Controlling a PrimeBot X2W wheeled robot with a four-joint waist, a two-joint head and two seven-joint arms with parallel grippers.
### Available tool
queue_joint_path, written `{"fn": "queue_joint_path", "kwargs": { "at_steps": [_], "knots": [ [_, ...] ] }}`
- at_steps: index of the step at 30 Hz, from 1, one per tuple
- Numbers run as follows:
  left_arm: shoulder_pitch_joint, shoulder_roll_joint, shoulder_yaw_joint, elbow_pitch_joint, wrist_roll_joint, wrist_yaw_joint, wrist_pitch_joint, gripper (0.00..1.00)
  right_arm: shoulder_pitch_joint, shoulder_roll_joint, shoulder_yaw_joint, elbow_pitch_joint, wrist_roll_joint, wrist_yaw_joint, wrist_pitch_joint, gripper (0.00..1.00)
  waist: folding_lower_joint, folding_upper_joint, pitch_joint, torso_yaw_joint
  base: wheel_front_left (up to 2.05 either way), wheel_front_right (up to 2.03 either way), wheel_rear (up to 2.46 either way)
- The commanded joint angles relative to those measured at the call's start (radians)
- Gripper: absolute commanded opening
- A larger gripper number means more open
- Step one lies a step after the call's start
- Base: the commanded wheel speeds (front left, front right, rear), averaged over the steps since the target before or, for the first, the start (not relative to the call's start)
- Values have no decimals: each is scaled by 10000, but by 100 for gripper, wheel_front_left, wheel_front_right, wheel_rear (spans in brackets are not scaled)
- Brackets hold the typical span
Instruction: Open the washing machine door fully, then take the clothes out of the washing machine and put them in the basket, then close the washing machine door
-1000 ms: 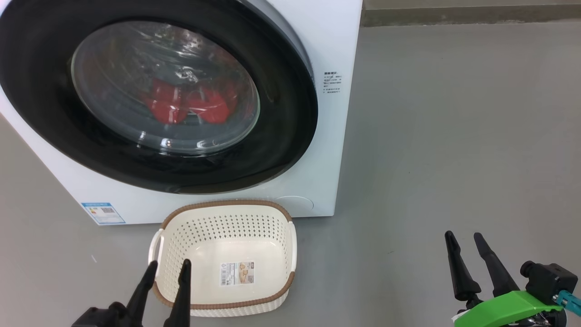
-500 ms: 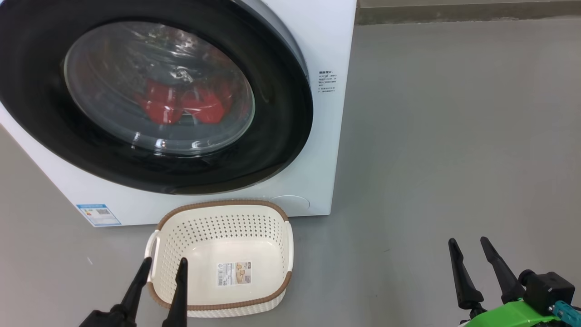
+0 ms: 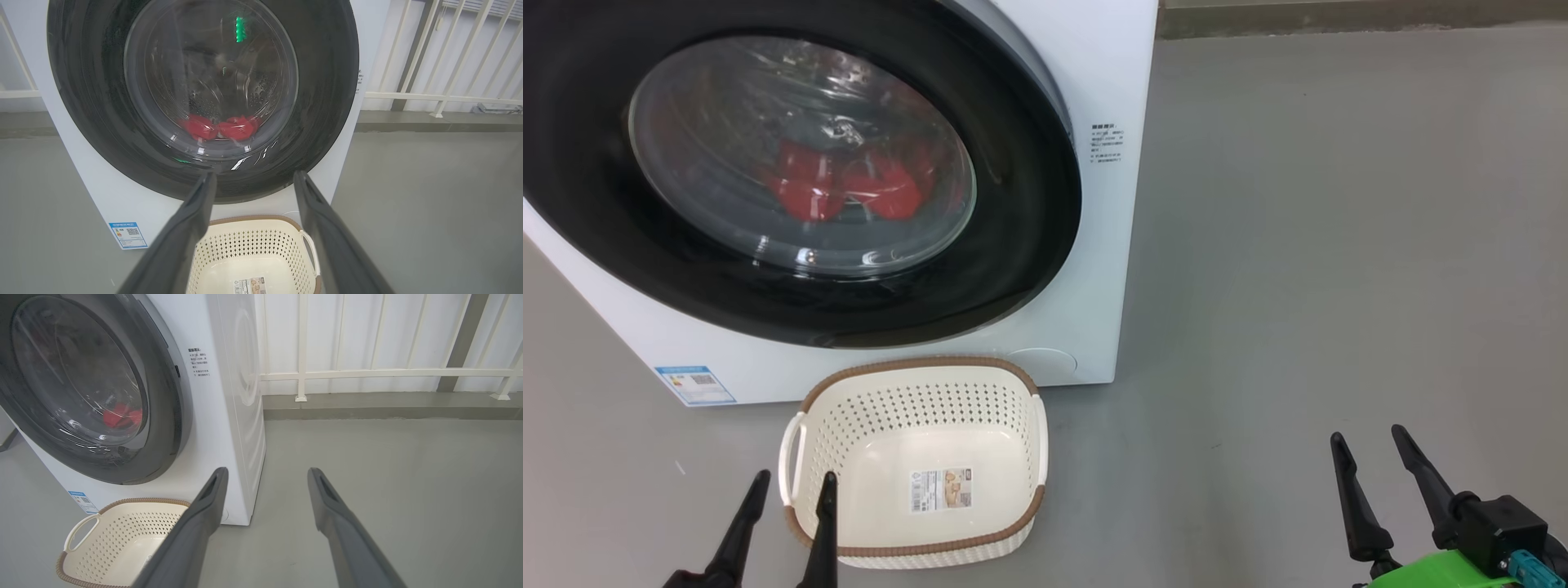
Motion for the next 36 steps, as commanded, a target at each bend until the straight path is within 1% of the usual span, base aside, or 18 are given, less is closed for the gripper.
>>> {"fn": "queue_joint_path", "kwargs": {
  "at_steps": [1,20,22,23,24,25,27,30,33,36],
  "knots": [
    [-259,37,383,-150,72,-75,-122,100,-52,-97,131,-290,-47,63,-137,100,0,-1,13,14,0,0,0],
    [-284,20,302,32,-54,-186,-122,100,-76,-62,56,-304,43,63,-137,100,0,-1,8,69,0,0,0],
    [-294,19,295,25,-66,-191,-122,100,-117,-59,78,-397,236,63,-137,100,0,-1,20,79,0,0,0],
    [-303,19,289,18,-77,-194,-122,100,-161,-58,104,-504,428,63,-137,60,0,-1,33,86,0,0,0],
    [-312,19,287,10,-85,-196,-122,100,-200,-56,140,-608,604,63,-137,15,0,-1,47,89,0,0,0],
    [-322,19,286,-1,-91,-199,-122,100,-244,-56,196,-703,744,63,-137,0,0,-1,62,91,0,0,0],
    [-343,19,274,-40,-108,-203,-122,100,-383,-54,304,-885,1089,63,-137,0,0,-1,99,82,0,0,0],
    [-366,19,195,-91,-141,-209,-122,100,-765,-53,473,-1103,1966,63,-138,0,0,-1,179,65,0,0,0],
    [-441,19,98,-152,-171,-216,-122,100,-1455,-53,569,-1346,3077,63,-138,0,0,-1,351,42,0,0,0],
    [-586,19,2,-209,-185,-223,-122,100,-2323,-52,737,-1459,3702,63,-138,0,0,-1,559,68,0,0,0]
  ]
}}
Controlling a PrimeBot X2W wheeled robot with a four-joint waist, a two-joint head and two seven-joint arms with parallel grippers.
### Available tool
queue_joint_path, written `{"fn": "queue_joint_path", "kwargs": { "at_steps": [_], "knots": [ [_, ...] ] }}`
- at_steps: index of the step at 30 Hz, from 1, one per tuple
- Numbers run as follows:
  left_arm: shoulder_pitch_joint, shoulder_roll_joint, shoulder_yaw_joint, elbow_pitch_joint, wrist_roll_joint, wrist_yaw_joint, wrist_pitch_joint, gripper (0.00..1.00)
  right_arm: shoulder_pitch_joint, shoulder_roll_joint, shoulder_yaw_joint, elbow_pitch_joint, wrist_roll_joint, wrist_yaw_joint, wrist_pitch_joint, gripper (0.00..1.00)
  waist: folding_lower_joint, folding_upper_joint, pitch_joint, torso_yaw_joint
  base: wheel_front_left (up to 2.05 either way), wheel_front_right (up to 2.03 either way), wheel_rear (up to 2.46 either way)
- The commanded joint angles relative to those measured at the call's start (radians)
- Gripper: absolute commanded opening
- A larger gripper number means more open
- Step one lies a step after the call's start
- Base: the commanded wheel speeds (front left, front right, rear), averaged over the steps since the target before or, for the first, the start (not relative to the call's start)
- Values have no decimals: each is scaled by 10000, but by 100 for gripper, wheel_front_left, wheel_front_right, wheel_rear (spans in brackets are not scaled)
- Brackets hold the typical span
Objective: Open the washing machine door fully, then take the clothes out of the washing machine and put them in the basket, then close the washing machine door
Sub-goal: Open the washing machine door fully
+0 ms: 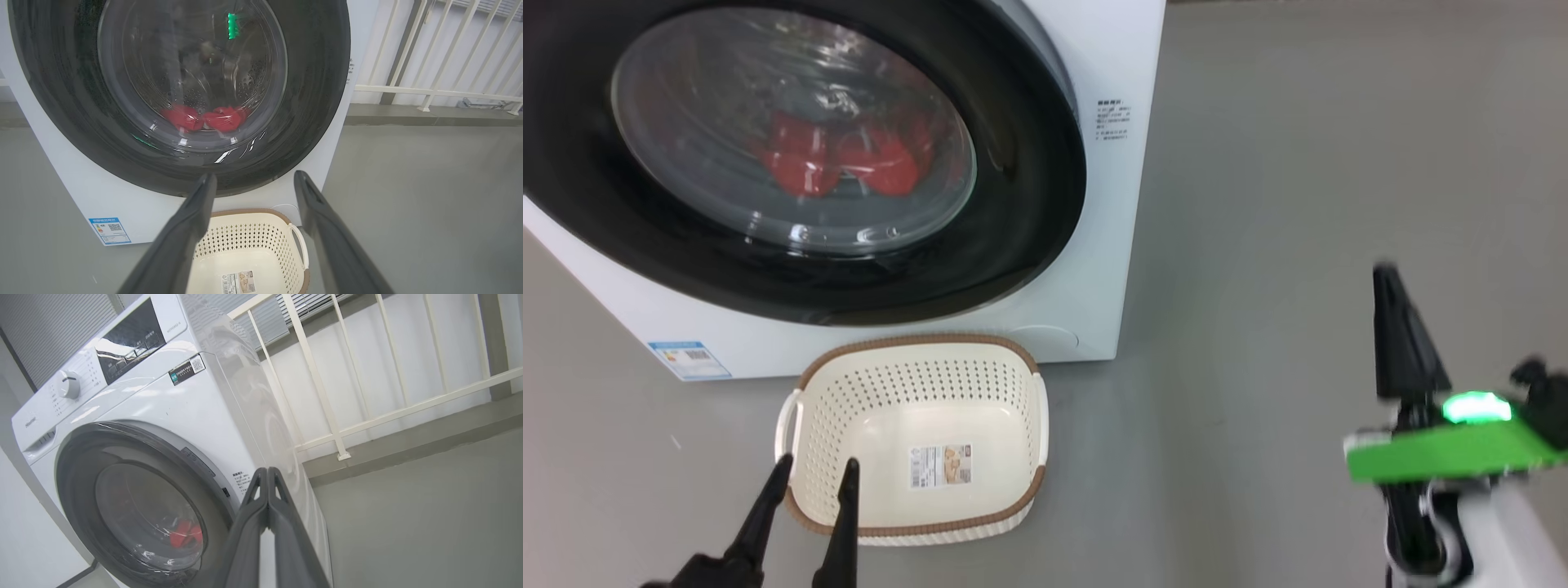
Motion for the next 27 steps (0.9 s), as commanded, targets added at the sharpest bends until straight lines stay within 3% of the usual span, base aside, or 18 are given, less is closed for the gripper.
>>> {"fn": "queue_joint_path", "kwargs": {
  "at_steps": [1,8,14,23,27],
  "knots": [
    [-462,28,235,-317,-122,-48,-122,100,-710,-106,342,-287,271,63,-63,0,0,0,186,47,0,0,0],
    [-992,28,-138,-404,-341,-60,-122,100,-3222,-317,802,-19,2855,63,-63,0,0,0,746,577,0,0,0],
    [-1312,28,-368,-419,-639,-64,-122,100,-4748,-1304,1621,380,5523,63,61,0,0,0,1237,1046,0,0,0],
    [-1803,28,-659,-364,-952,-66,-122,100,-6699,-2306,2355,1346,8995,63,2480,0,0,0,2064,1518,0,0,0],
    [-1992,28,-785,-351,-1001,-66,-122,100,-7222,-2514,2602,1808,9491,63,3441,0,0,0,2302,1635,0,0,0]
  ]
}}
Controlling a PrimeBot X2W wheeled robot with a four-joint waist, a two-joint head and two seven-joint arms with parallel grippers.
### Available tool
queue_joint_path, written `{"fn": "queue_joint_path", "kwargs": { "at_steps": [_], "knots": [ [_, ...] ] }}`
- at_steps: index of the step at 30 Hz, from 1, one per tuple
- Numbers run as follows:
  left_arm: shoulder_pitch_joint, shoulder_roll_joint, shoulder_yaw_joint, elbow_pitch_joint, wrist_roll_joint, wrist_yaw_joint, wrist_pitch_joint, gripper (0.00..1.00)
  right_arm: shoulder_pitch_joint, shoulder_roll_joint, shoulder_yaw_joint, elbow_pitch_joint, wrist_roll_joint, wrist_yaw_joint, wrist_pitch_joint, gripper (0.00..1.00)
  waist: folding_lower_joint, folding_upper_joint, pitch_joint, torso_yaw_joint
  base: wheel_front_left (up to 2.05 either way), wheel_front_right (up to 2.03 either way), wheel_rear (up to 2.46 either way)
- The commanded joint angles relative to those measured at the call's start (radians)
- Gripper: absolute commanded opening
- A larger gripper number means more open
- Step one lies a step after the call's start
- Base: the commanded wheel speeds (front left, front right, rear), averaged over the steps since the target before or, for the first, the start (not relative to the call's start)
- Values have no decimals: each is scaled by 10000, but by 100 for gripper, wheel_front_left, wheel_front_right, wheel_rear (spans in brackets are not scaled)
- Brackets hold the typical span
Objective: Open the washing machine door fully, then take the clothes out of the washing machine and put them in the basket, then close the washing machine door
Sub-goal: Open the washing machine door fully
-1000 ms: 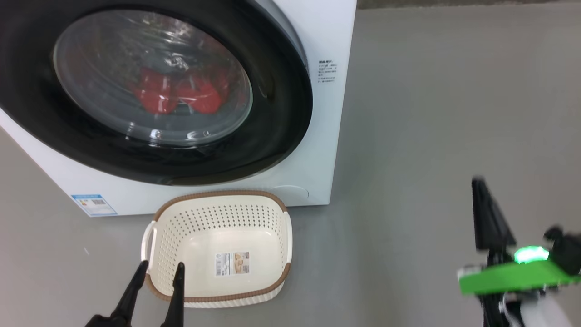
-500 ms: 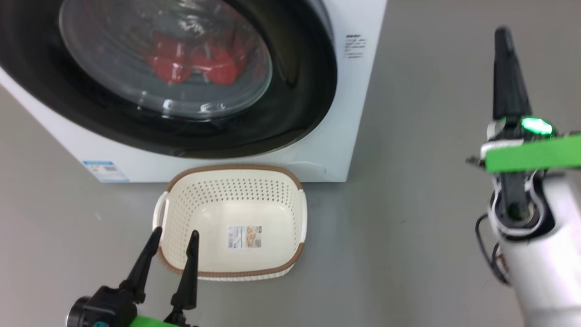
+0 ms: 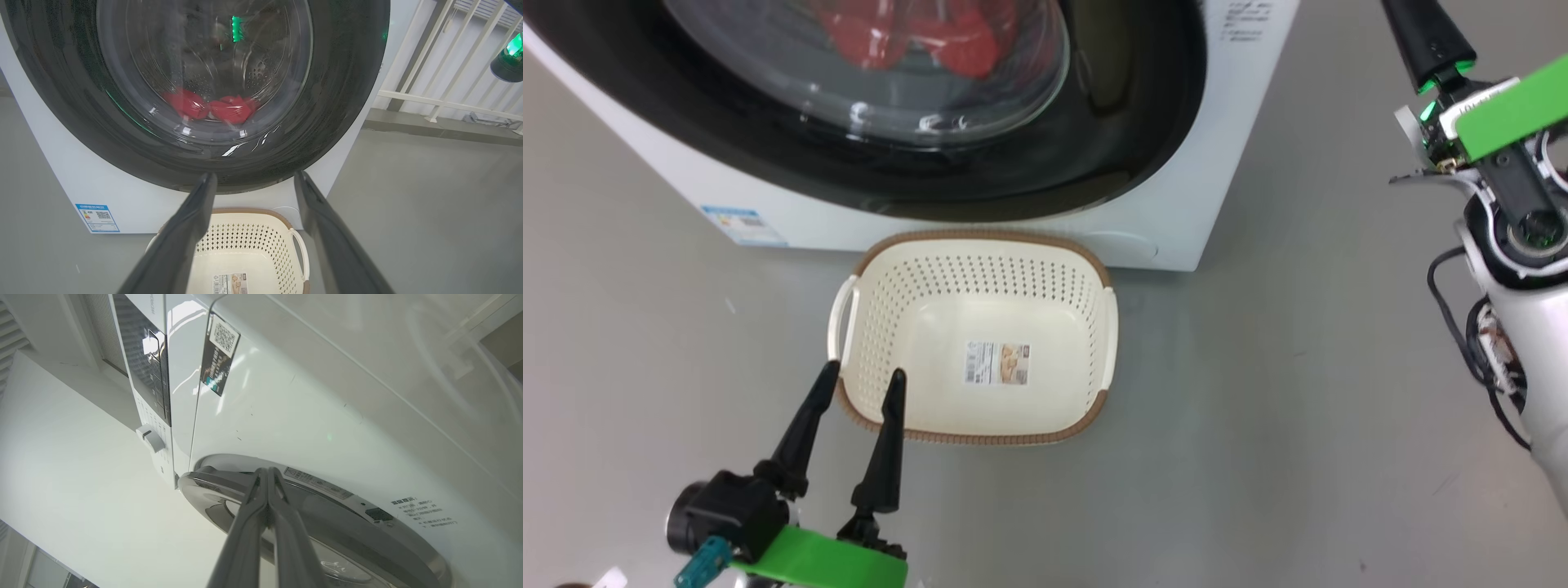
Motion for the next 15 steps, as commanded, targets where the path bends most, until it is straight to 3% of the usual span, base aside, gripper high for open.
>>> {"fn": "queue_joint_path", "kwargs": {
  "at_steps": [1,7,15],
  "knots": [
    [-258,70,245,-231,-76,-54,-120,100,-212,-1,127,-177,122,65,139,0,0,0,311,241,0,0,0],
    [-559,70,78,-186,-173,-55,-120,100,-1081,-106,619,768,431,65,1564,0,0,0,713,416,0,0,0],
    [-831,70,-125,-136,-299,-55,-120,100,-1998,50,358,1620,1195,65,2784,0,0,0,1133,654,0,0,0]
  ]
}}
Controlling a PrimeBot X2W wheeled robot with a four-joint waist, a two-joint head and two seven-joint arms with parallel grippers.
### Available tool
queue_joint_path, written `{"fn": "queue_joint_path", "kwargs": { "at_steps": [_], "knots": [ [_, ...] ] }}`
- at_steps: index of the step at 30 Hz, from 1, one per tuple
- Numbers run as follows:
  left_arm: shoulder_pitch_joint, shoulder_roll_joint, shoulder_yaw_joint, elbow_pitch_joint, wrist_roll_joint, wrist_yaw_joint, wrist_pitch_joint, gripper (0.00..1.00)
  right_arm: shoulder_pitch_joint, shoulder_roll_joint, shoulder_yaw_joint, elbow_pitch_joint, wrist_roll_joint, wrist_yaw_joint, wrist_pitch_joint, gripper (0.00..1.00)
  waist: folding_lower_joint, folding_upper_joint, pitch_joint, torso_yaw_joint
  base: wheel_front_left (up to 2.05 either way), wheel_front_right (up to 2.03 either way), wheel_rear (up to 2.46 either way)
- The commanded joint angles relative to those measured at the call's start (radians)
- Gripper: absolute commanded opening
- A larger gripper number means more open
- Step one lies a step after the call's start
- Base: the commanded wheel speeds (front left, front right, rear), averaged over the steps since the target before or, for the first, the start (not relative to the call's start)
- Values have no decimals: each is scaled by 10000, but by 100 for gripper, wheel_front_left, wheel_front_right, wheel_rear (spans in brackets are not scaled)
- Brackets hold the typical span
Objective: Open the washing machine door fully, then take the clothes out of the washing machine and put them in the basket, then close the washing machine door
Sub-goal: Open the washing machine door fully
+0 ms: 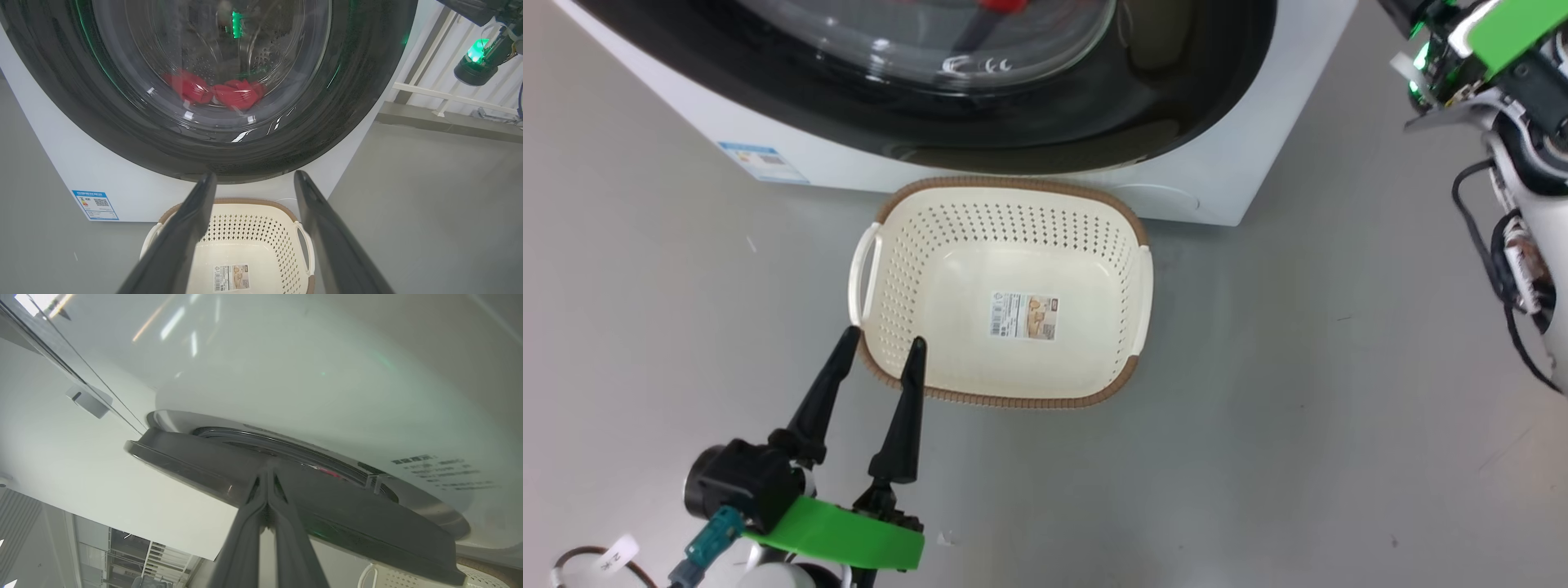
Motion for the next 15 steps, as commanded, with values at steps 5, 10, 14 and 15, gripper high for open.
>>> {"fn": "queue_joint_path", "kwargs": {
  "at_steps": [5,10,14,15],
  "knots": [
    [-255,110,169,-200,-134,-55,-120,100,-550,163,88,430,358,65,819,0,0,-1,288,225,0,0,0],
    [-347,110,69,-160,-206,-55,-120,100,-980,221,128,1033,474,65,1433,0,0,-1,404,360,0,0,0],
    [-384,110,-2,-144,-278,-55,-120,100,-1225,241,102,1356,460,65,1640,0,0,-1,460,457,0,0,0],
    [-389,110,-20,-144,-294,-55,-120,100,-1267,249,82,1430,469,65,1677,0,0,-1,469,476,0,0,0]
  ]
}}
